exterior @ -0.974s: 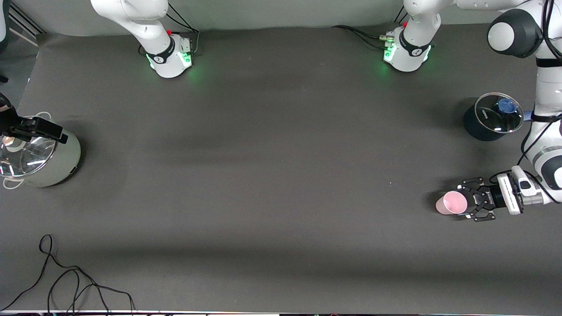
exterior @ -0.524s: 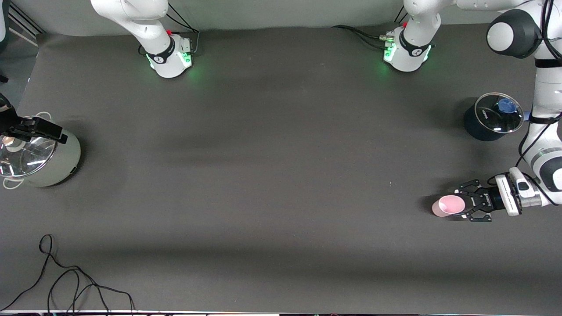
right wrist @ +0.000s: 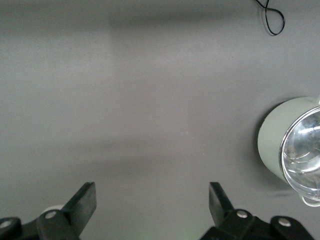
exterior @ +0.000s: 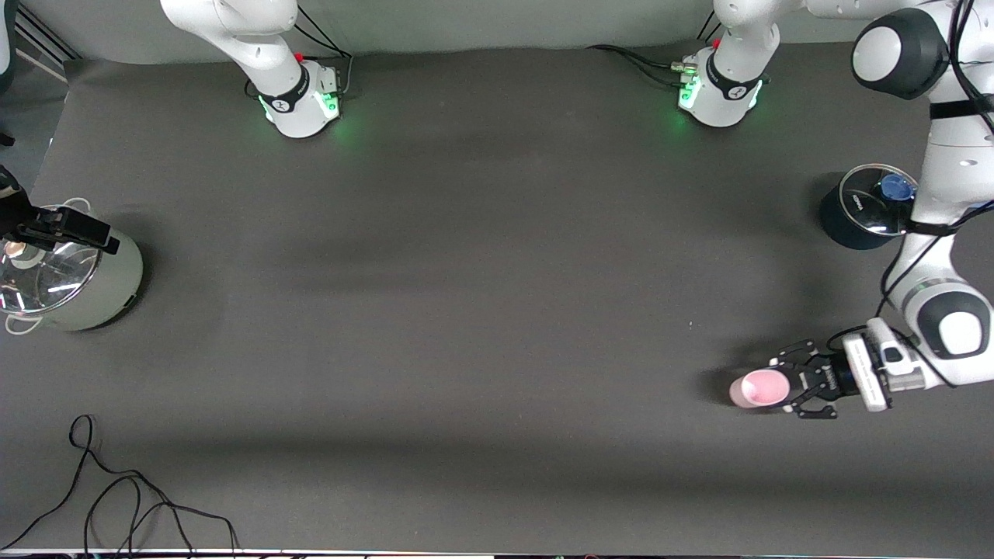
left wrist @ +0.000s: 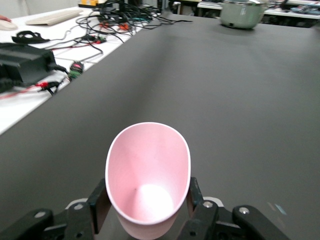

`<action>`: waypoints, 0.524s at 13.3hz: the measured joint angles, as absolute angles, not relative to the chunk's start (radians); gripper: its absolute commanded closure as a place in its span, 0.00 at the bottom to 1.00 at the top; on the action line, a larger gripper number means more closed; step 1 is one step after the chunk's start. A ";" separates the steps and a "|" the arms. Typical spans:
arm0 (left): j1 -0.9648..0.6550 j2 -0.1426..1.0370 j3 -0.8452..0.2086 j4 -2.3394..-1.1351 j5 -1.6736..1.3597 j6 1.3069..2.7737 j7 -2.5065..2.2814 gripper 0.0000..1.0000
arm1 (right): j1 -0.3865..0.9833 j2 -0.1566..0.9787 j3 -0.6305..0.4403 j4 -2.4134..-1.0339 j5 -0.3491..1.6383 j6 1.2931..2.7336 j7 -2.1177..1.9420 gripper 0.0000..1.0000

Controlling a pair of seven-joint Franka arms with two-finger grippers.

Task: Transfer pink cup from left to right arm
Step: 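Carry the pink cup with the left gripper toward the table's middle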

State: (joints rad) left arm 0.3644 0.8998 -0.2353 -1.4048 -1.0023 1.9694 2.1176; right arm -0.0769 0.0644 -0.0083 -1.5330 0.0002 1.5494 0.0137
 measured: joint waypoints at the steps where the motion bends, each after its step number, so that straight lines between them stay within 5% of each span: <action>1: 0.338 0.900 -0.266 -1.400 -1.002 2.027 2.079 1.00 | -0.077 0.064 -0.008 -1.533 0.000 1.549 0.014 0.00; 7: 0.080 0.899 -0.308 -1.316 -1.003 2.278 1.792 1.00 | -0.077 0.065 -0.009 -1.533 0.000 1.549 0.014 0.00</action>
State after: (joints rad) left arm 0.0804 0.8995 -0.3082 -1.3165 -1.0033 2.2776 1.7924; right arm -0.0771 0.0646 -0.0087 -1.5330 0.0002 1.5494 0.0137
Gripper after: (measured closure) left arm 0.344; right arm 0.000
